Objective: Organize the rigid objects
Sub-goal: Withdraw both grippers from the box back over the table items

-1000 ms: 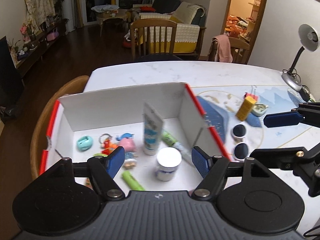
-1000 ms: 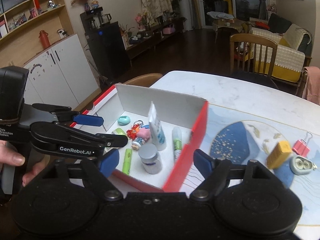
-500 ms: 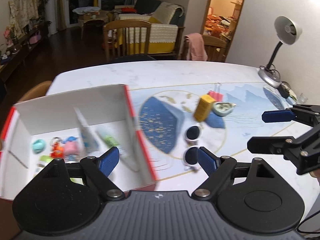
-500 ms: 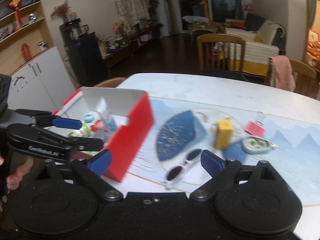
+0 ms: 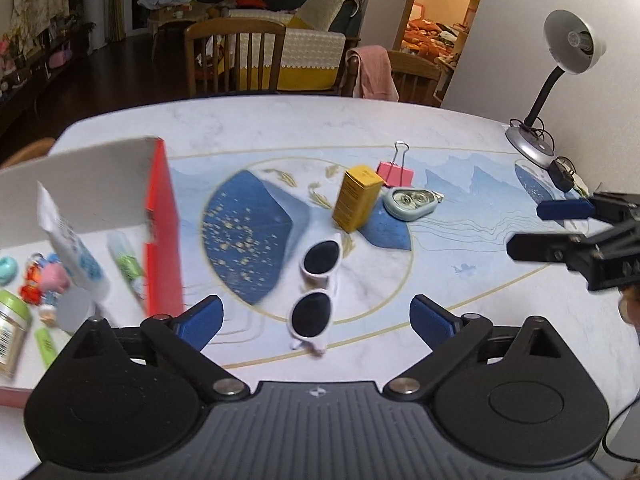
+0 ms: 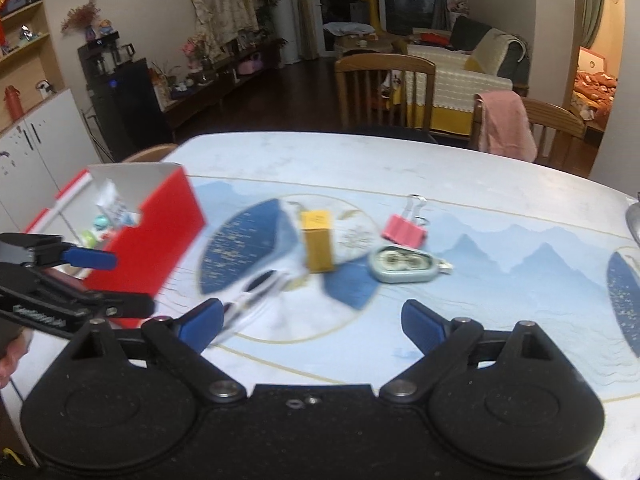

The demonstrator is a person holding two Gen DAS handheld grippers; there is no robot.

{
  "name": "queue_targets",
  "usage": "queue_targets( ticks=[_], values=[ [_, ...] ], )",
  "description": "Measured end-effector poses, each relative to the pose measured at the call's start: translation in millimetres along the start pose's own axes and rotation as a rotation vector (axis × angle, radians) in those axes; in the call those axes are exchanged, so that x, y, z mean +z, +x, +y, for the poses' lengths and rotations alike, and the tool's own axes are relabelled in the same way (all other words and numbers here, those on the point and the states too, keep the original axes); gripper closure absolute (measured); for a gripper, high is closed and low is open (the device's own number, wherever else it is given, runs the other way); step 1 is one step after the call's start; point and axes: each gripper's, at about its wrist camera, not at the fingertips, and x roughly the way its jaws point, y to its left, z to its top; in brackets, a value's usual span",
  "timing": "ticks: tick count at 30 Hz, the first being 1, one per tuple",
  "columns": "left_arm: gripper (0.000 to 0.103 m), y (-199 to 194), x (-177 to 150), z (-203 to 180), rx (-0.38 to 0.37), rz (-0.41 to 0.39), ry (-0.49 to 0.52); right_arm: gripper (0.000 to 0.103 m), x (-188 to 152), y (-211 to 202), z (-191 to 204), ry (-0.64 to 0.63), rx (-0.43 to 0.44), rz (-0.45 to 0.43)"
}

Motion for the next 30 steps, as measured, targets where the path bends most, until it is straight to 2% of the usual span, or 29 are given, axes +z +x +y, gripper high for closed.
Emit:
queue_targets(
  ticks=[6,13,16,21,30],
  values=[
    [0.003,25,-3,-12,0.006,0.02,-0.005,0.007,7,26,-41,-0.036,-0.026,0.029],
    [0.003,54,-6,-22,0.046,0.05,-0.011,0.007,19,65,-66,-0.137,0.031,0.055],
    [0.003,64,-7,-23,0.056,0.056,-0.014,0.007,25,84,-72,-0.16,0.058,0.078],
    [0.003,81,-8,-21,0.07,0.068,-0.032,0.007,31,117,-75,-0.237,0.054,0.139],
    [0.003,103,-8,-16,0.078,0.089,-0.04,0.012,46,160,-82,-0.327,0.103,0.183]
  ],
)
